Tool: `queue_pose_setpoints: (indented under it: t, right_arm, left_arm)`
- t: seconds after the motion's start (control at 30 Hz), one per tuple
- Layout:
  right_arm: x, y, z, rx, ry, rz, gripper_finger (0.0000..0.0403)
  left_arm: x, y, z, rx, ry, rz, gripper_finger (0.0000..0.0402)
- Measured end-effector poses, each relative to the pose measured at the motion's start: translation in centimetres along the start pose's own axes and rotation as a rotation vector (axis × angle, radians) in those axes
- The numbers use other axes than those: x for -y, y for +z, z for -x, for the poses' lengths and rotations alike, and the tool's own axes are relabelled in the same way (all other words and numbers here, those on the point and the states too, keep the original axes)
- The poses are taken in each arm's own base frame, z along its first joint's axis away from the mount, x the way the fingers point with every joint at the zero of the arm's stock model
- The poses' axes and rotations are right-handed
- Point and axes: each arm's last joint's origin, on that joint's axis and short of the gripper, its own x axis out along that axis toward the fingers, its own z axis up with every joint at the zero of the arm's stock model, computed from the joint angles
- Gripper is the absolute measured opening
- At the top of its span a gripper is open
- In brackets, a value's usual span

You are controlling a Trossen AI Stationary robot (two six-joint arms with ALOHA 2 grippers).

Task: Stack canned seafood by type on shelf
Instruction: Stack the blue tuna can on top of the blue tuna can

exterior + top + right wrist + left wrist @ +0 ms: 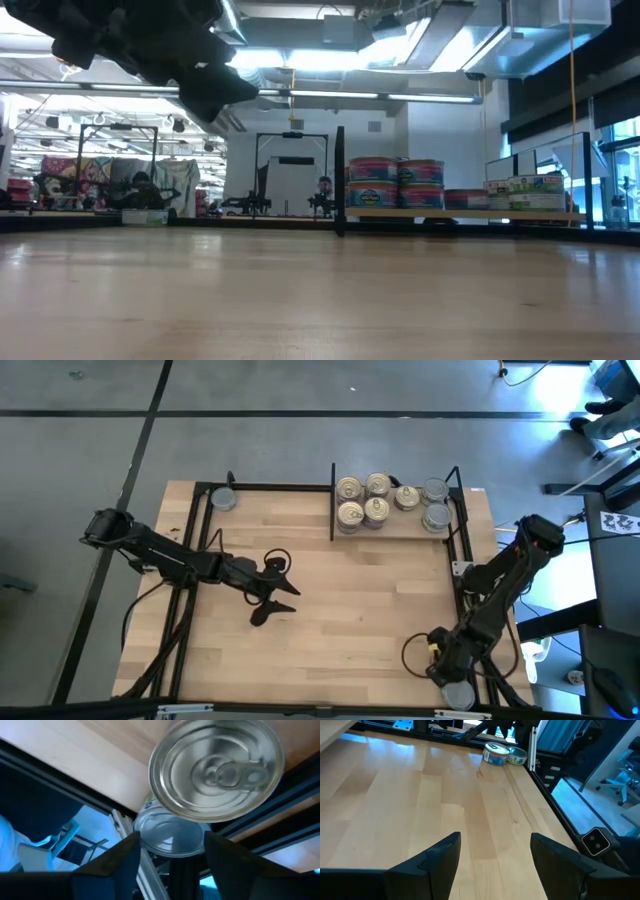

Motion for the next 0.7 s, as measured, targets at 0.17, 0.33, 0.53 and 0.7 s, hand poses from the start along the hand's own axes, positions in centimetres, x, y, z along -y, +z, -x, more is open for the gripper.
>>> queue_pose_setpoints:
  t: [0.17, 0.33, 0.53, 0.7]
  right_arm:
    - [-0.2, 0.1, -0.8, 0.007, -0.022, -0.020, 0.0182]
    - [0.2, 1.0, -2.0, 0.065, -0.132, -0.003, 0.0169]
    - [-0.4, 2.4, -2.4, 0.123, -0.144, 0.065, 0.0168]
    - [-1.2, 4.3, -2.1, 0.189, -0.124, 0.110, 0.0168]
  left_arm:
    - [0.0, 0.0, 0.0, 0.001, 0.007, 0.000, 0.0237]
    - [0.0, 0.0, 0.0, 0.001, 0.007, 0.002, 0.0237]
    - [0.0, 0.0, 0.0, -0.003, 0.008, 0.002, 0.0237]
    - [0.0, 0.0, 0.0, -0.003, 0.008, 0.003, 0.0237]
